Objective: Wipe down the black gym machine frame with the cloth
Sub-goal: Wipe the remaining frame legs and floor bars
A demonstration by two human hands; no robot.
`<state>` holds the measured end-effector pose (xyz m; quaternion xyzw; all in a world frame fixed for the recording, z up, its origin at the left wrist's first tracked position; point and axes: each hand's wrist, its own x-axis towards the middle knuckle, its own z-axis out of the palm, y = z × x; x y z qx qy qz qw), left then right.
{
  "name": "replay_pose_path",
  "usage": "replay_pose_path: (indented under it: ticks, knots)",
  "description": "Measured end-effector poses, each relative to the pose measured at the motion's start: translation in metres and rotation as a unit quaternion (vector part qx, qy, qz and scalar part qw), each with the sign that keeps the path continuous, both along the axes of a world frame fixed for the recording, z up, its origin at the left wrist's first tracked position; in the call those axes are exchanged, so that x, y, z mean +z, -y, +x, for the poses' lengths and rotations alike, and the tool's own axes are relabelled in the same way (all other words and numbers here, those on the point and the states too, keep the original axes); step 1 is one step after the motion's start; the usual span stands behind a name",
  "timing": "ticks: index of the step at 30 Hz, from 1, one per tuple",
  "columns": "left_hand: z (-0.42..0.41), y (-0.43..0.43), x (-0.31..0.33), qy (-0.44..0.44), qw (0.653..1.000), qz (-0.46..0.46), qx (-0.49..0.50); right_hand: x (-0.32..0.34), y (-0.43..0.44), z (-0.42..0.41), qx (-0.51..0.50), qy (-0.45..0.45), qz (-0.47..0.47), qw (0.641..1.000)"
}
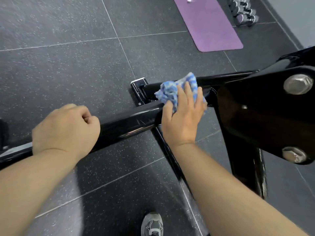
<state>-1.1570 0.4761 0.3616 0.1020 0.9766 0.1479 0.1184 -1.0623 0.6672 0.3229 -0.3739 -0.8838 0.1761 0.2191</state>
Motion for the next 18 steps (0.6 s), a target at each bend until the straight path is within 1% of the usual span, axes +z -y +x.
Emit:
replay_pose_path:
  ticks: [1,3,5,6,7,8,9,10,11,12,13,14,16,17,18]
  knots:
    - [-0.001,0.0,-0.001,-0.006,1.0,-0.003,-0.005,-0.005,0.014,0.011,0.012,-0.046,-0.044,0.998]
    - [-0.001,0.002,-0.001,-0.016,1.0,-0.003,-0.006,-0.009,0.031,0.019,0.006,-0.107,-0.135,0.985]
    - [0.0,0.002,-0.003,-0.017,1.0,-0.004,-0.006,-0.012,0.025,0.0,-0.068,-0.156,-0.205,0.964]
    - [0.001,0.005,-0.002,-0.013,1.0,-0.012,-0.008,-0.011,0.022,-0.012,-0.13,-0.193,-0.234,0.944]
    - [-0.001,0.006,-0.004,-0.009,1.0,-0.012,-0.021,-0.008,0.014,-0.023,-0.19,-0.243,-0.255,0.916]
    - [-0.003,0.004,-0.001,0.015,0.999,-0.024,-0.029,-0.005,0.008,-0.03,-0.234,-0.278,-0.281,0.888]
    - [-0.005,0.003,0.002,0.037,0.997,-0.044,-0.048,-0.007,0.01,-0.031,-0.254,-0.304,-0.305,0.866]
    - [-0.005,0.005,0.006,0.052,0.992,-0.087,-0.076,-0.012,0.024,-0.031,-0.245,-0.317,-0.333,0.854]
    - [-0.01,0.0,0.009,0.051,0.983,-0.125,-0.122,-0.015,0.037,-0.032,-0.216,-0.322,-0.349,0.853]
    - [-0.011,-0.007,0.014,0.045,0.972,-0.165,-0.162,-0.02,0.051,-0.031,-0.181,-0.343,-0.362,0.848]
    - [-0.009,-0.017,0.016,0.025,0.963,-0.179,-0.198,-0.024,0.06,-0.028,-0.164,-0.378,-0.374,0.831]
    - [-0.007,-0.03,0.019,0.007,0.959,-0.169,-0.225,-0.026,0.056,-0.03,-0.175,-0.42,-0.389,0.801]
    - [0.0,-0.053,0.012,-0.024,0.951,-0.12,-0.282,-0.028,0.025,-0.035,-0.241,-0.486,-0.43,0.722]
    - [0.003,-0.06,0.009,-0.047,0.949,-0.101,-0.296,-0.025,0.008,-0.036,-0.238,-0.501,-0.459,0.694]
    - [0.009,-0.064,0.007,-0.059,0.953,-0.09,-0.283,-0.029,0.0,-0.033,-0.195,-0.522,-0.486,0.673]
